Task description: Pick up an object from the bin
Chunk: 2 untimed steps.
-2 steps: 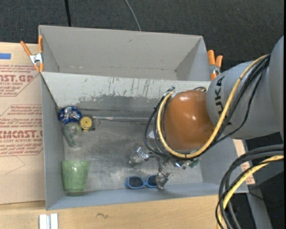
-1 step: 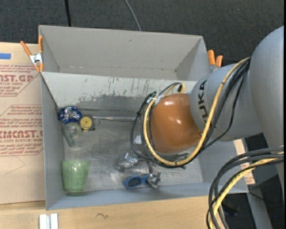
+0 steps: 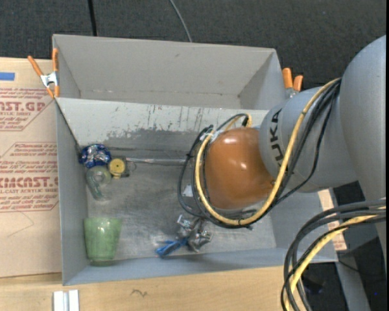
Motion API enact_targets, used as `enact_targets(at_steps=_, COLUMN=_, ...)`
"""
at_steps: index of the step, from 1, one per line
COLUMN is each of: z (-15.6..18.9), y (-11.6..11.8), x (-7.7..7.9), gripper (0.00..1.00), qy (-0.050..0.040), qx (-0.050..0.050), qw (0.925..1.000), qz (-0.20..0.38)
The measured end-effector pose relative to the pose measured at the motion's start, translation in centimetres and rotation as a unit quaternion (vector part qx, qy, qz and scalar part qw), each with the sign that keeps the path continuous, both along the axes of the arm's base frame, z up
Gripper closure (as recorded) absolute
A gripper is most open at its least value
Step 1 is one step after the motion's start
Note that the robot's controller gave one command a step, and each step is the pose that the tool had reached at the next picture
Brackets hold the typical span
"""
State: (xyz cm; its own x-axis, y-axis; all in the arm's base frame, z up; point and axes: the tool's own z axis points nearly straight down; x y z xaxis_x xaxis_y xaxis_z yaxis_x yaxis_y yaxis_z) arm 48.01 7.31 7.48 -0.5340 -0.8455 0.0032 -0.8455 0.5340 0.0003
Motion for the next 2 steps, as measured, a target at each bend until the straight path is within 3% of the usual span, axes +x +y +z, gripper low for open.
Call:
enact_targets(at_steps=1, z=12.68, y=-4.55, x=1.82, gripper=1.00, qy=-0.0033, qx=0.002, qw=0.9902, qz=0.139)
enact_targets(at_steps=2, z=12.44, y=-4.40, x=1.74, gripper=0.00, qy=-0.0011, qx=0.003, qw=0.9902, qz=0.140)
